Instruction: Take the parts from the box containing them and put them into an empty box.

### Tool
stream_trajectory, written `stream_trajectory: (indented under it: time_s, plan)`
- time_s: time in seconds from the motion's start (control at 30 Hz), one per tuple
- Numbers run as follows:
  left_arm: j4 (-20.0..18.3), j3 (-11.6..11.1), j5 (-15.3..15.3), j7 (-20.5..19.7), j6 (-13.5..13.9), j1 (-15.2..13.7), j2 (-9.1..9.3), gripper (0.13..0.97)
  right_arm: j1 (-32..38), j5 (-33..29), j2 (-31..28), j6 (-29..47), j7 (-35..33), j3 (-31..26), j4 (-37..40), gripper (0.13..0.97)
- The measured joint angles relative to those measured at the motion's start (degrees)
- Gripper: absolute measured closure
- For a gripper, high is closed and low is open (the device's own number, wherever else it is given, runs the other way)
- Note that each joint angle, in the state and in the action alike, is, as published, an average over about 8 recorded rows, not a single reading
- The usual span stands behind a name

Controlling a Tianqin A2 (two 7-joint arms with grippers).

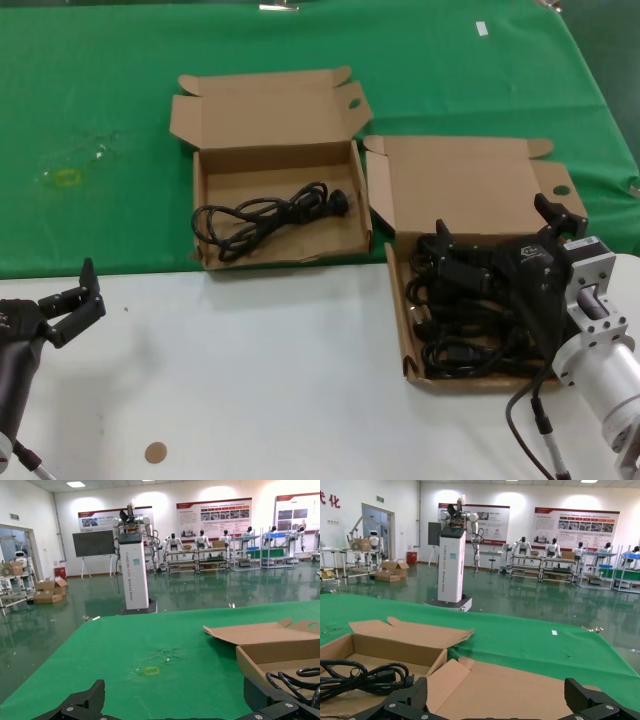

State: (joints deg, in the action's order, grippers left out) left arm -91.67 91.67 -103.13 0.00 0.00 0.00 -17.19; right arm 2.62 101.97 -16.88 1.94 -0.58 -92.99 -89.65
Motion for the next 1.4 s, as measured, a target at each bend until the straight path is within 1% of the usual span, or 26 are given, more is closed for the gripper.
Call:
stream_trajectory:
  time_s: [1.4]
  plan:
    - [0.0, 0.0, 0.0, 0.0, 0.0, 0.0, 0.0, 0.132, 0.0, 0.0, 0.0, 0.0, 0.0, 0.0, 0.0, 0.129]
